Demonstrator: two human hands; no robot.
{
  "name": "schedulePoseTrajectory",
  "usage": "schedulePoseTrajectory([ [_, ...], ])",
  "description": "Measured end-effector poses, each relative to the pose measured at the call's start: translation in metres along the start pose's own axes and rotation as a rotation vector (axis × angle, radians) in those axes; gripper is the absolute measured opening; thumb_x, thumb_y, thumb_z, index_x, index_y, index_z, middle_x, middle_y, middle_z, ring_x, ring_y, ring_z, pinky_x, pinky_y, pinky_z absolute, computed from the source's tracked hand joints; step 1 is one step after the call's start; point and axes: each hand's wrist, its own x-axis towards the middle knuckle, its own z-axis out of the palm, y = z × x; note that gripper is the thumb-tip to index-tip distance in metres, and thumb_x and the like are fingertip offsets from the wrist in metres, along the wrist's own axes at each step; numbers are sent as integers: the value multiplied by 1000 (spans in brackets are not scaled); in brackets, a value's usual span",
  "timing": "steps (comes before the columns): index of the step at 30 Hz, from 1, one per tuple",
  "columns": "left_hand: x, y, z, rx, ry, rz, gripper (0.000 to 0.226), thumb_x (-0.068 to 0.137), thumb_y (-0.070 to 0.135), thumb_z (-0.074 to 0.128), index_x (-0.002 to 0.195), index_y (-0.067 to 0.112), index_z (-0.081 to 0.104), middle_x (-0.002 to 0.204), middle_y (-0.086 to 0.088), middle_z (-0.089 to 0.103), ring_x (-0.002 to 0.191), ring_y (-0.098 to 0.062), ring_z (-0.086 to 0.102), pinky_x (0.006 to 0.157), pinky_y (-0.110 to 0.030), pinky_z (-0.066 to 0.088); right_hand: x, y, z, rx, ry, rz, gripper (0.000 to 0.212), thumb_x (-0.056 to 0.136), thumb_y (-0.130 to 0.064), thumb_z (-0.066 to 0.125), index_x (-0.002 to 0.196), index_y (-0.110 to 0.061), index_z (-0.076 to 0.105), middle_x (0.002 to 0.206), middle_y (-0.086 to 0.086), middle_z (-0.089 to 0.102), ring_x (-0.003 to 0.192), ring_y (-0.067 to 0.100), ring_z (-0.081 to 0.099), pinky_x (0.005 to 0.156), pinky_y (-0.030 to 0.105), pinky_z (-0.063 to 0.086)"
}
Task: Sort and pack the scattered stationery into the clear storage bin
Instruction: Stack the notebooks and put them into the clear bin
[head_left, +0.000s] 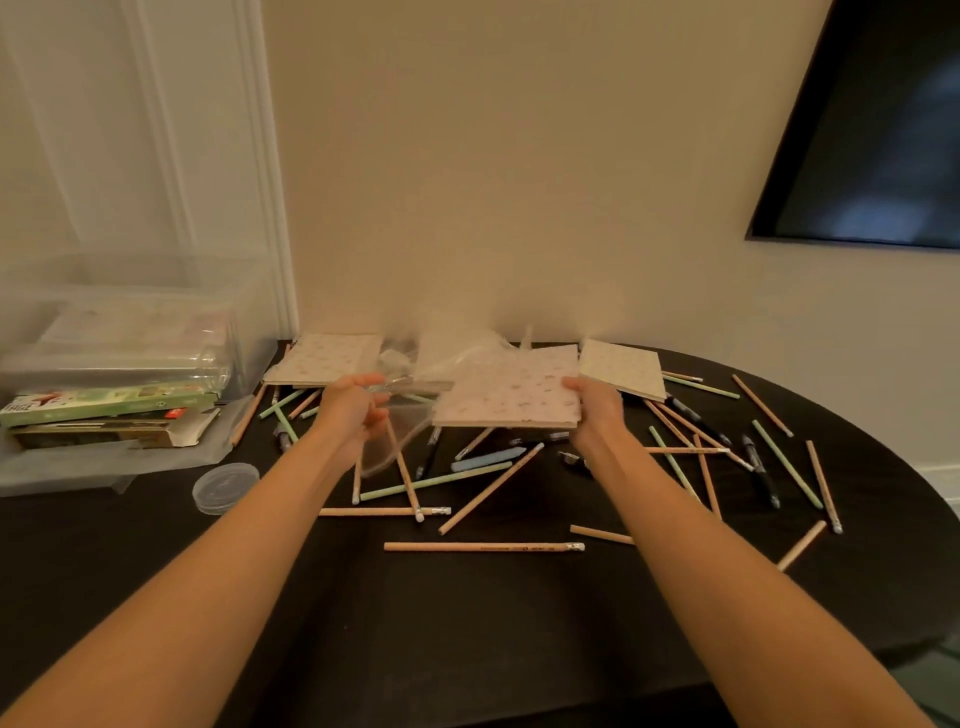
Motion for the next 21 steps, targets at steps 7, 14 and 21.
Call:
schedulePoseTrajectory([
  [7,2,-20,38,-15,109,-19,44,91,-15,26,120,12,46,98,-13,48,59,-12,41,51,-20,38,5,-26,-54,444,121,-101,39,94,6,41,134,3,40,122,21,56,49,11,59,36,18,46],
  [14,-21,-26,63,292,101,-66,22,88,-2,51,103,14,54,136,-19,35,101,-25,47,79,-35,45,-3,-26,-51,286,-7,-97,36,96,6,37,131,1,41,113,22,59,41,5,40,33,15,37],
  [21,-78,-15,95,64,-38,153,26,97,30,45,117,14,48,116,-6,57,98,-21,60,80,-36,54,-25,21,-9,97,-159,-79,31,93,2,49,123,-3,48,81,1,54,65,7,50,57,20,47],
])
